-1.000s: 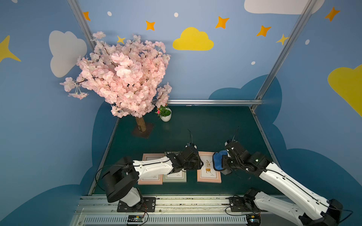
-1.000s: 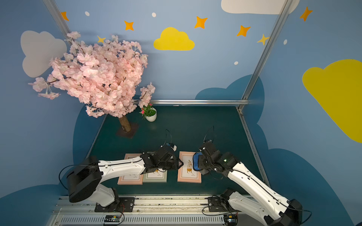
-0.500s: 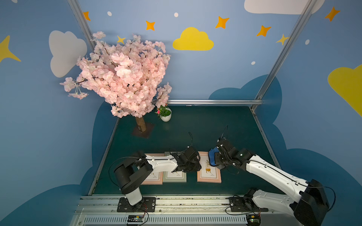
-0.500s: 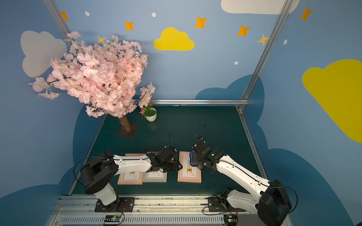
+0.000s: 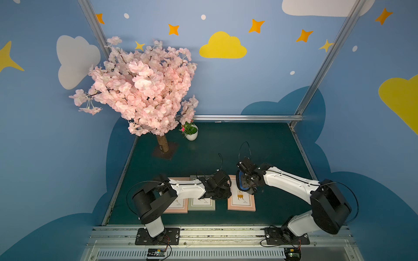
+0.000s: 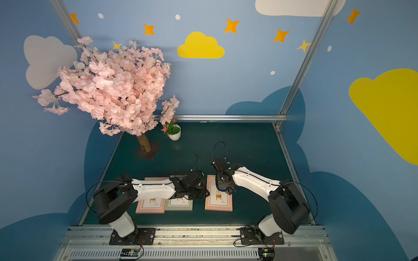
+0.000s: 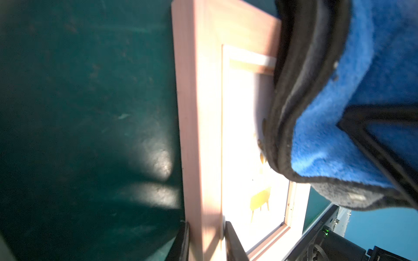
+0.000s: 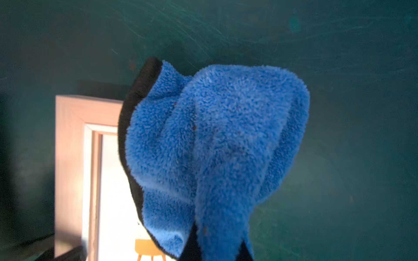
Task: Wipe the picture frame with a cloth
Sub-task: Wipe the dirt from the picture frame.
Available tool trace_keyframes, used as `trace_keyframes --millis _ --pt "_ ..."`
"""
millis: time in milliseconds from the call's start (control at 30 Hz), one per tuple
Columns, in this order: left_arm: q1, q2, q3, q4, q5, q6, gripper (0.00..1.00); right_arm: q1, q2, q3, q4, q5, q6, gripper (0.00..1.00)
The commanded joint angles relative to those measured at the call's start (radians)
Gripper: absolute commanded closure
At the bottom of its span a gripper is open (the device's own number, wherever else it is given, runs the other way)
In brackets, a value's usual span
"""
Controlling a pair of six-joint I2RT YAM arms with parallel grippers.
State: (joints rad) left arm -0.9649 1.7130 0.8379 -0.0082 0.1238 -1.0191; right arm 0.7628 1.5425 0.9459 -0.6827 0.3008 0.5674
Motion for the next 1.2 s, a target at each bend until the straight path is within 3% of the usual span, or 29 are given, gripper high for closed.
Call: trace_keyframes --millis 0,767,1000,1167 --pt "-0.011 0.037 -0.012 -0.099 -0.024 0.001 0.76 0.032 0.041 0.014 -0.115 0.030 0.013 1.00" --pt "0.020 0.048 -0.051 -0.045 0.014 -0.059 0.80 0.301 -0.160 -0.241 -0.216 -0.061 0.320 1.00" --pt "0.022 0.046 -0.066 -0.036 0.017 -0.073 0.81 0.324 -0.132 -0.250 -0.174 -0.082 0.360 1.00" --pt "0.022 0.041 -0.076 -0.020 0.025 -0.076 0.82 0.283 -0.133 -0.263 -0.159 -0.068 0.380 1.00"
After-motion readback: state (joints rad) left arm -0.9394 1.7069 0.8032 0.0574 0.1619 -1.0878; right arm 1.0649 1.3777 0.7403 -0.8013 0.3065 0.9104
